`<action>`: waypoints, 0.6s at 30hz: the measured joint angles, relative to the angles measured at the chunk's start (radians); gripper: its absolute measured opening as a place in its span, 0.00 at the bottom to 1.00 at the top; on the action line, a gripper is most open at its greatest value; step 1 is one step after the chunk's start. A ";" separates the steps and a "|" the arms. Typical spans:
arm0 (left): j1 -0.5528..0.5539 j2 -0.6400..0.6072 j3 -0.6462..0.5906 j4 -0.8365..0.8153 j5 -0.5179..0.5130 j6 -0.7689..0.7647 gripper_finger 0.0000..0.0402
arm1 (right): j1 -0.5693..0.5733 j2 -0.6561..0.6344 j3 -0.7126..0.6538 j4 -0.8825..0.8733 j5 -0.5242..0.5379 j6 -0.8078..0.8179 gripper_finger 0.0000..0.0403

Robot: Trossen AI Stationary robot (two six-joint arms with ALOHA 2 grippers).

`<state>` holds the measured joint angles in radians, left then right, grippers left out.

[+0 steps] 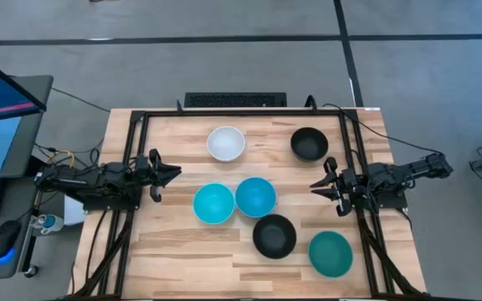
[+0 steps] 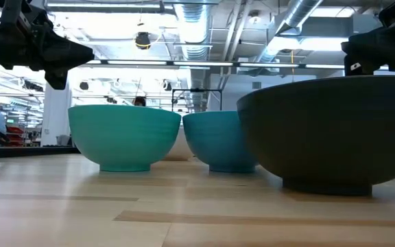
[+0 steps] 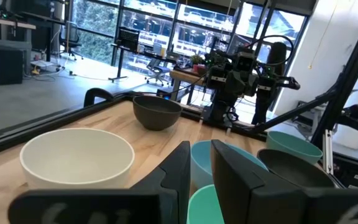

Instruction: Nest bowls inside each other

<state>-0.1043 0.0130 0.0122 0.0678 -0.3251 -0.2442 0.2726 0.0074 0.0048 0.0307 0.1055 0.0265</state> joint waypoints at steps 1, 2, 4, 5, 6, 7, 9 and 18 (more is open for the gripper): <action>0.000 0.000 0.000 0.001 0.000 -0.002 0.14 | 0.000 0.000 0.000 0.000 0.000 0.000 0.23; 0.000 0.000 0.000 0.001 0.002 -0.007 0.14 | 0.000 0.000 0.000 0.000 0.000 -0.005 0.23; 0.000 0.000 0.000 0.003 0.006 -0.023 0.14 | 0.000 0.000 0.000 0.000 0.000 -0.054 0.23; 0.000 0.000 0.000 0.006 0.006 -0.027 0.14 | 0.000 0.000 0.000 0.000 0.000 -0.083 0.23; 0.000 0.000 0.000 0.009 0.004 -0.030 0.14 | 0.000 0.000 0.000 0.000 0.000 -0.109 0.23; 0.000 0.000 0.000 0.015 -0.005 -0.031 0.14 | 0.000 0.000 0.000 0.000 0.000 -0.125 0.23; 0.000 0.000 0.000 0.034 -0.028 -0.033 0.14 | 0.000 0.000 0.000 0.003 0.000 -0.128 0.23; 0.000 0.000 0.000 0.067 -0.030 -0.053 0.14 | 0.000 0.000 0.000 0.109 -0.026 -0.132 0.23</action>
<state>-0.1040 0.0128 0.0120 0.1347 -0.3553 -0.2972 0.2726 0.0071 0.0047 0.1402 0.0795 -0.1055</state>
